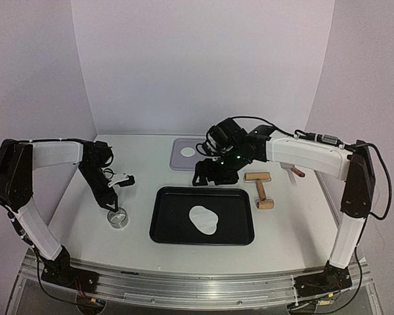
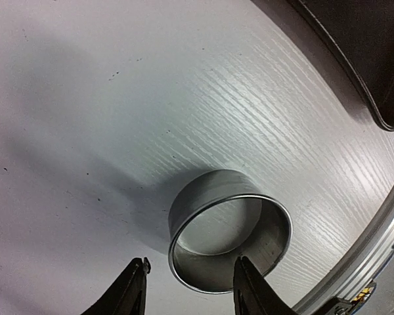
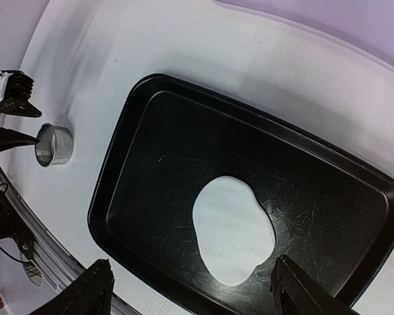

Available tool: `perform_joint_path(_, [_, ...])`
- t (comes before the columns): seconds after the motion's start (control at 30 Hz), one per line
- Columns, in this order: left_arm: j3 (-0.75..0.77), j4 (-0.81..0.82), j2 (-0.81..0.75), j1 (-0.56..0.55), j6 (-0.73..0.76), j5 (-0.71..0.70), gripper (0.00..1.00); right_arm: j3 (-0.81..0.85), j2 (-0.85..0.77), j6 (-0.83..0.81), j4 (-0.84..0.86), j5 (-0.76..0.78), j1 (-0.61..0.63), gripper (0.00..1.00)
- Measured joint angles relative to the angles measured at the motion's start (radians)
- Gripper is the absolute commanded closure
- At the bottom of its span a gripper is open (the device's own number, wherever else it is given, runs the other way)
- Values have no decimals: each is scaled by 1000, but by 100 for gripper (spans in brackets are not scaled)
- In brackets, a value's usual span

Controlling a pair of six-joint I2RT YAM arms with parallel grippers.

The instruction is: Roll out the dumpling wrappers from the dough

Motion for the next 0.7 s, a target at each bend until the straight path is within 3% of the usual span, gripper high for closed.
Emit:
perform_joint_path(0.17, [-7, 54, 4, 0, 0, -13, 69, 0, 5, 2, 0, 4, 6, 21])
perform_joint_path(0.47, [-81, 99, 4, 0, -2, -16, 72, 0, 5, -4, 0, 20, 6, 21])
perform_joint_path(0.53, [-90, 99, 4, 0, -2, -17, 79, 2, 5, -9, 0, 21, 6, 21])
perform_joint_path(0.63, [-92, 114, 4, 0, -1, -21, 99, 2, 5, -15, 0, 25, 6, 22])
perform_joint_path(0.7, [-92, 122, 4, 0, -9, -21, 100, 2, 5, -17, 0, 27, 6, 22])
